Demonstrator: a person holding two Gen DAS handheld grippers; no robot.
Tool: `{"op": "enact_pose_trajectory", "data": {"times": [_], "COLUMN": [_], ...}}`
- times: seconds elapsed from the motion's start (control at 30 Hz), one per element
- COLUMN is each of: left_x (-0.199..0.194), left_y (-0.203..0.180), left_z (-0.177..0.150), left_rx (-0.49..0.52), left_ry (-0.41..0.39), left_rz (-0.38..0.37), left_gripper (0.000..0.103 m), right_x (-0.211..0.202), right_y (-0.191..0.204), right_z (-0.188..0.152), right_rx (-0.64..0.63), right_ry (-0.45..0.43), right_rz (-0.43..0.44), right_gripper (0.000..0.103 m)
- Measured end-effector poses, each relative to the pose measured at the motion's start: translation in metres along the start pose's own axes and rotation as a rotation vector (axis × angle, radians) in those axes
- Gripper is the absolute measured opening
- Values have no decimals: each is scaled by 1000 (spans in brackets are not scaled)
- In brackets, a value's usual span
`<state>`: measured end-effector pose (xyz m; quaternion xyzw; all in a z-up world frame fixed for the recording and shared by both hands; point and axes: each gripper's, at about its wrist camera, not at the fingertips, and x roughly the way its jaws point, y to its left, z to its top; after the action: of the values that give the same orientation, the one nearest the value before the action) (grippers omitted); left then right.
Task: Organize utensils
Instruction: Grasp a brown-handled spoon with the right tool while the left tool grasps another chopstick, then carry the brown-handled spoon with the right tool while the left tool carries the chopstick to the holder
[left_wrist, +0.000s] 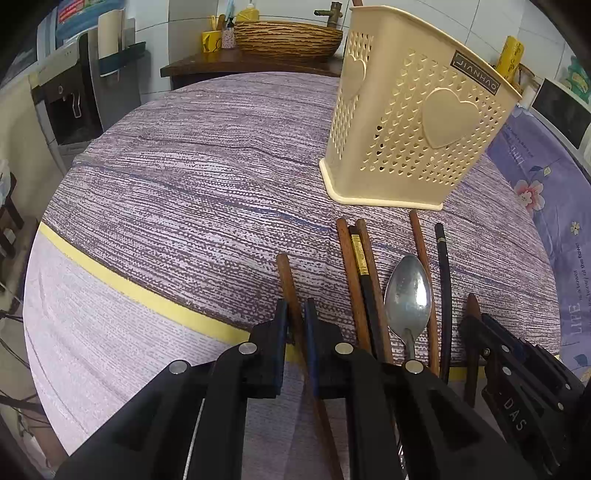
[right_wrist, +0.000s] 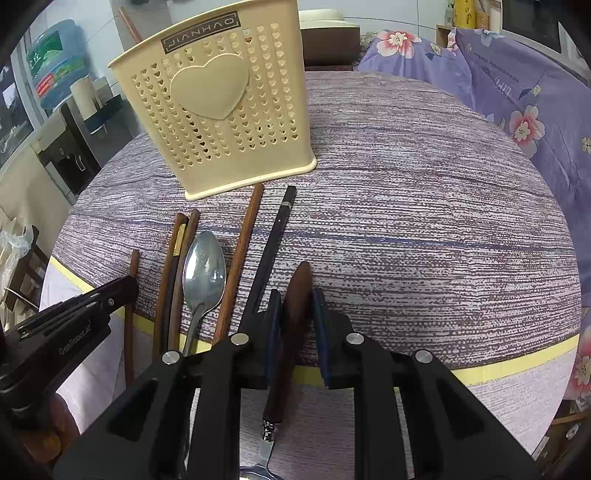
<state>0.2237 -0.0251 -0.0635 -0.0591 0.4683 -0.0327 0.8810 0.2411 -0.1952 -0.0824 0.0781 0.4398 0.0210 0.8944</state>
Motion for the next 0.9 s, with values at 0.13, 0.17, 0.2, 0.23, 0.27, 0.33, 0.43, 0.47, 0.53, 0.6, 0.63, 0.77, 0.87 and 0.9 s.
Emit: {"op": "enact_pose_trajectory", "data": {"times": [0.13, 0.17, 0.2, 0.23, 0.27, 0.33, 0.43, 0.47, 0.53, 0.6, 0.63, 0.77, 0.87, 0.9], "left_x": [0, 0, 0, 1, 1, 1, -3, -7, -17, -28, -34, -56, -71, -78], "left_y": [0, 1, 3, 4, 6, 9, 12, 12, 14, 14, 15, 19, 18, 17], "left_z": [0, 1, 2, 3, 3, 5, 7, 8, 12, 16, 19, 27, 30, 32], "left_rx": [-10, -12, -14, -19, -26, -35, -49, -51, -54, -53, -56, -70, -65, -61], "left_ry": [-4, -3, -2, -2, -3, -6, -24, -32, -62, -96, -113, -172, -213, -228], "left_rz": [-8, -10, -14, -18, -23, -28, -39, -45, -57, -73, -84, -118, -124, -134], "left_gripper": [10, 10, 10, 9, 9, 9, 9, 9, 9, 8, 8, 8, 8, 8], "right_x": [0, 0, 0, -1, -2, -5, -11, -14, -23, -33, -39, -66, -82, -86], "right_y": [-1, -2, -3, -4, -4, -5, -10, -12, -17, -22, -25, -32, -34, -34], "right_z": [0, 0, 0, 0, 0, 0, 2, 3, 6, 8, 8, 12, 15, 15], "right_rx": [4, 8, 12, 15, 14, 13, 25, 26, 38, 47, 56, 65, 57, 55], "right_ry": [-1, -2, -4, -8, -12, -27, -49, -59, -81, -104, -115, -189, -234, -245], "right_rz": [8, 12, 20, 26, 29, 39, 66, 75, 108, 141, 167, 226, 252, 258], "right_gripper": [18, 18, 18, 18, 17, 17, 17, 17, 17, 17, 17, 16, 16, 16]}}
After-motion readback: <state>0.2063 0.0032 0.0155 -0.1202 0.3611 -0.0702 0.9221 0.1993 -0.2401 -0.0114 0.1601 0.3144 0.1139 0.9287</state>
